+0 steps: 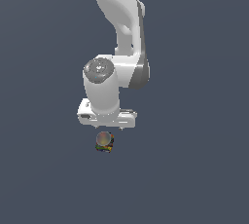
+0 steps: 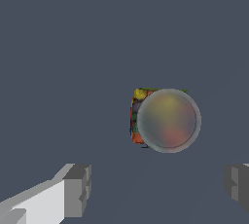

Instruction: Pick up the object and move it to a goal position.

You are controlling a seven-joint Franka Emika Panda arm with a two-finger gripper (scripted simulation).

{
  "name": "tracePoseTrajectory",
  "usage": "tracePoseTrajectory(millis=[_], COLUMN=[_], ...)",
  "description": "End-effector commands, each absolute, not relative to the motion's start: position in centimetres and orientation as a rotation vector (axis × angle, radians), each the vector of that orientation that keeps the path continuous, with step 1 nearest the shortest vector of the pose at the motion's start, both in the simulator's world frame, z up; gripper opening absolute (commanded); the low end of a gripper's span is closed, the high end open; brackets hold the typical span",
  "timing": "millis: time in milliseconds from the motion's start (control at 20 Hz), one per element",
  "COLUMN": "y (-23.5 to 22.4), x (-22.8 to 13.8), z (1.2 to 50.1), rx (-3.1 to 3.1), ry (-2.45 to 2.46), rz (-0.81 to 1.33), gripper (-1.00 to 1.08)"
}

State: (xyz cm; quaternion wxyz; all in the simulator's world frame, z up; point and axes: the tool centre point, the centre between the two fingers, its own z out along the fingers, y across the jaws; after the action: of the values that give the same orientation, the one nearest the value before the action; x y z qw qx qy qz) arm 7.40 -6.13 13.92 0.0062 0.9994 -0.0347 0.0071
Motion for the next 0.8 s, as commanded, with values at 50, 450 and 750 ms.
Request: tracePoseTrajectory(millis=[50,450,750], y=[-7.2,-8.7,-8.8], x=[8.5,9.7,9.7], z=[12.7,11.0,10.8], rx=[3.131,3.134,3.134], ry=[-0.15,-0.203,-0.207], rz=[0.013,0.002,-0.001], gripper=[1.0,1.0,1.0])
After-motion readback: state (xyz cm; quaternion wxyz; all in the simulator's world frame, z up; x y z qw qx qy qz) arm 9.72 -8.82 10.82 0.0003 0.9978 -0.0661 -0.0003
